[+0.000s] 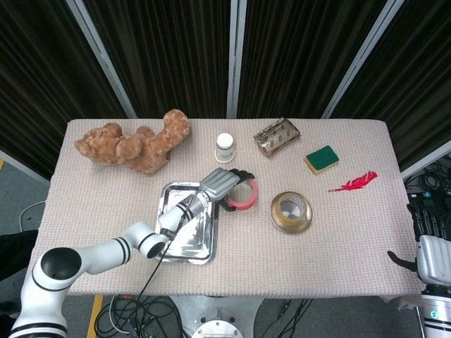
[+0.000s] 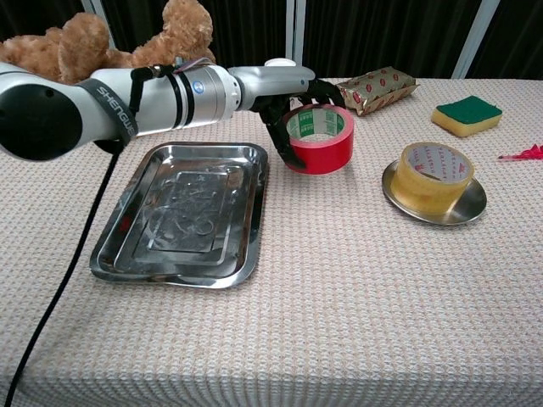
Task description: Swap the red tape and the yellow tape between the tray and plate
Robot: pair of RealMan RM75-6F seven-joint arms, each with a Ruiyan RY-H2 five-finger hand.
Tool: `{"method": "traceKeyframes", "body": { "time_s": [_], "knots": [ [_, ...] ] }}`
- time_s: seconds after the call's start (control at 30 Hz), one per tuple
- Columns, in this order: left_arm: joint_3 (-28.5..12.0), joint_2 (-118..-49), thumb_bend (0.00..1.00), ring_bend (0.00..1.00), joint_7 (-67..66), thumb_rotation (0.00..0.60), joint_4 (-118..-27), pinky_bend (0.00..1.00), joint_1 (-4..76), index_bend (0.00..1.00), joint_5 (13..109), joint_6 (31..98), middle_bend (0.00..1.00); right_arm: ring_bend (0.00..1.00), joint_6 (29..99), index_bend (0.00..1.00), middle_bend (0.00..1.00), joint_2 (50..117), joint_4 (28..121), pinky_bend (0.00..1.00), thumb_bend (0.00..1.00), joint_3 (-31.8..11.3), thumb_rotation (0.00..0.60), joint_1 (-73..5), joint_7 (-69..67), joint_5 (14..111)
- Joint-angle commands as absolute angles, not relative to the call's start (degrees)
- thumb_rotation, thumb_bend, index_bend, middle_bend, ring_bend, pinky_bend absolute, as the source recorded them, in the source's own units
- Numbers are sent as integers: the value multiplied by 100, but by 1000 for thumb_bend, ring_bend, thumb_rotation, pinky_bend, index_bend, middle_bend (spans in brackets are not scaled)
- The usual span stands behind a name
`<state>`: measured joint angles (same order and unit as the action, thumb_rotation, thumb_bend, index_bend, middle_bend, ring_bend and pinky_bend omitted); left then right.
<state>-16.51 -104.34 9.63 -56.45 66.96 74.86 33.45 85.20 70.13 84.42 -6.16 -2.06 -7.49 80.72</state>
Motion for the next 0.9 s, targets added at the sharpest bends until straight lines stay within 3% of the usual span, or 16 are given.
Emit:
{"method": "traceKeyframes", "body": {
  "time_s": [0.03, 0.2, 0.33, 0.43, 0.57, 0.73, 0.9],
  "knots": [
    [-1607, -10732, 223, 221, 1208, 600, -5282, 450, 6863, 256, 7607, 3306, 256, 0, 8530, 0, 0, 7011, 8423, 0, 0, -621, 600, -198, -760, 8073],
    [-1436, -10976, 207, 204, 1352, 600, -4788, 436, 7032, 196, 7849, 3288, 227, 0, 8583, 0, 0, 6994, 8401, 0, 0, -646, 600, -171, -789, 8066],
    [-1324, -11079, 168, 100, 1606, 600, -4589, 367, 7023, 62, 8010, 3435, 101, 0, 8554, 0, 0, 7000, 8372, 0, 0, -638, 600, -168, -816, 8057],
    [-1251, -11118, 152, 24, 1765, 600, -4489, 298, 6983, 35, 8120, 3615, 20, 0, 8537, 0, 0, 7012, 8350, 0, 0, -628, 600, -169, -827, 8067],
    [-1153, -10966, 142, 0, 1978, 600, -4626, 252, 6912, 22, 8230, 3740, 0, 0, 8530, 0, 0, 7019, 8357, 0, 0, -622, 600, -180, -805, 8095],
    [-1087, -10544, 137, 0, 1794, 600, -5029, 231, 6584, 19, 8168, 4070, 0, 0, 8499, 0, 0, 7024, 8421, 0, 0, -607, 600, -217, -722, 8148],
    [-947, -9551, 136, 0, 856, 600, -6170, 218, 5589, 20, 7627, 4741, 0, 0, 8271, 0, 0, 7022, 8542, 0, 0, -578, 600, -360, -547, 8189]
  ]
}}
